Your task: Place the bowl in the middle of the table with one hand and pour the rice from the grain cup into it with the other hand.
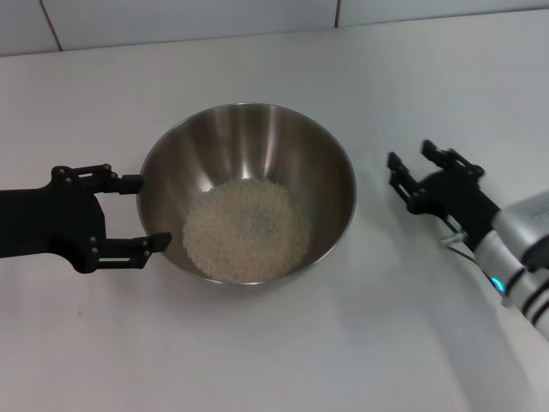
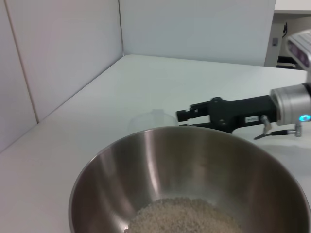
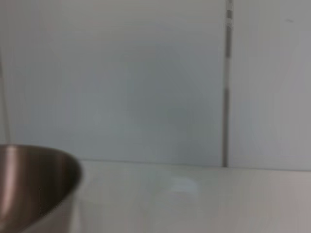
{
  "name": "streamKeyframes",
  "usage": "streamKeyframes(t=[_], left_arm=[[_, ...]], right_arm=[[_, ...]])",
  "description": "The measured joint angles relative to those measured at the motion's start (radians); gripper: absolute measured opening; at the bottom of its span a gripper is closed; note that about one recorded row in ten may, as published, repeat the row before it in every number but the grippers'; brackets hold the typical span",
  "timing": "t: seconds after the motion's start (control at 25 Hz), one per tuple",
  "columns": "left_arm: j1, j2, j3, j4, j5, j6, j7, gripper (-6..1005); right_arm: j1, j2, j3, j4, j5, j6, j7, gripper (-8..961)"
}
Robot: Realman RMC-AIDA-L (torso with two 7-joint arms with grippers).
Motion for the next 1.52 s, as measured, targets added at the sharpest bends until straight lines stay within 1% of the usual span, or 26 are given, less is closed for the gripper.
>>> streamKeyframes(t=[0.16, 0.24, 0.28, 0.32, 0.36, 0.4, 0.44, 0.48, 0.52, 0.56, 0.6, 0.64, 0.68, 0.72, 0.8, 0.88, 0.92, 1.0, 1.12, 1.24, 1.36, 1.52], left_arm=[[0.002, 0.001, 0.000, 0.000, -0.002, 0.000, 0.000, 816], [0.001, 0.002, 0.000, 0.000, -0.002, 0.000, 0.000, 816], [0.001, 0.002, 0.000, 0.000, -0.002, 0.000, 0.000, 815], [0.001, 0.002, 0.000, 0.000, -0.002, 0.000, 0.000, 815], [0.000, 0.002, 0.000, 0.000, -0.002, 0.000, 0.000, 815], [0.000, 0.002, 0.000, 0.000, -0.002, 0.000, 0.000, 815], [-0.001, 0.002, 0.000, 0.000, -0.002, 0.000, -0.001, 815], [-0.001, 0.002, 0.000, 0.000, -0.002, 0.000, -0.001, 815], [-0.001, 0.002, 0.000, 0.000, -0.002, 0.000, -0.001, 815], [-0.001, 0.002, 0.000, 0.000, -0.002, 0.000, -0.001, 815], [-0.001, 0.002, 0.000, 0.000, -0.002, 0.000, -0.001, 815], [-0.003, 0.002, 0.000, 0.001, 0.002, 0.000, 0.000, 816], [-0.003, 0.002, 0.000, 0.001, 0.002, 0.000, 0.000, 816], [-0.004, 0.002, 0.000, 0.001, 0.002, 0.001, -0.001, 816], [-0.004, 0.002, 0.000, 0.001, 0.002, 0.001, -0.001, 816], [-0.008, 0.002, -0.003, 0.001, 0.001, 0.002, 0.000, 816], [-0.008, 0.002, -0.003, 0.001, 0.001, 0.002, 0.000, 816], [-0.009, 0.002, -0.003, 0.001, 0.003, 0.002, 0.000, 816], [-0.013, 0.002, -0.002, 0.000, 0.003, 0.002, -0.002, 815], [-0.015, 0.002, -0.001, 0.000, 0.003, 0.002, -0.003, 815], [-0.015, 0.002, -0.002, 0.000, 0.003, 0.002, -0.005, 815], [-0.015, 0.003, -0.003, 0.001, 0.003, 0.002, -0.011, 815]], right_arm=[[-0.068, -0.003, 0.032, -0.030, 0.002, -0.083, 0.089, 526], [-0.090, -0.008, 0.057, -0.069, 0.001, -0.171, 0.157, 614], [-0.093, -0.016, 0.062, -0.092, 0.000, -0.228, 0.203, 658], [-0.089, -0.028, 0.057, -0.115, -0.007, -0.270, 0.263, 702], [-0.078, -0.047, 0.044, -0.148, -0.019, -0.319, 0.347, 746], [-0.061, -0.069, 0.029, -0.176, -0.035, -0.355, 0.429, 760], [-0.006, -0.111, -0.031, -0.276, -0.099, -0.450, 0.615, 774], [-0.006, -0.111, -0.031, -0.276, -0.099, -0.450, 0.615, 788], [0.032, -0.125, -0.075, -0.353, -0.138, -0.511, 0.698, 801], [0.068, -0.134, -0.117, -0.428, -0.162, -0.558, 0.763, 815], [0.108, -0.136, -0.172, -0.522, -0.184, -0.614, 0.832, 829], [0.147, -0.131, -0.231, -0.615, -0.189, -0.652, 0.895, 829], [0.184, -0.120, -0.305, -0.721, -0.192, -0.687, 0.961, 829], [0.208, -0.108, -0.362, -0.805, -0.192, -0.705, 1.010, 829], [0.245, -0.074, -0.515, -0.989, -0.189, -0.724, 1.102, 829], [0.262, -0.040, -0.683, -1.153, -0.186, -0.730, 1.192, 829], [0.266, -0.029, -0.759, -1.217, -0.186, -0.729, 1.228, 829], [0.272, -0.017, -0.904, -1.317, -0.184, -0.727, 1.316, 829], [0.290, -0.011, -1.075, -1.399, -0.194, -0.730, 1.435, 829], [0.307, -0.008, -1.197, -1.437, -0.215, -0.727, 1.502, 829], [0.312, -0.006, -1.248, -1.455, -0.219, -0.721, 1.529, 829], [0.307, -0.005, -1.254, -1.463, -0.216, -0.703, 1.535, 829]])
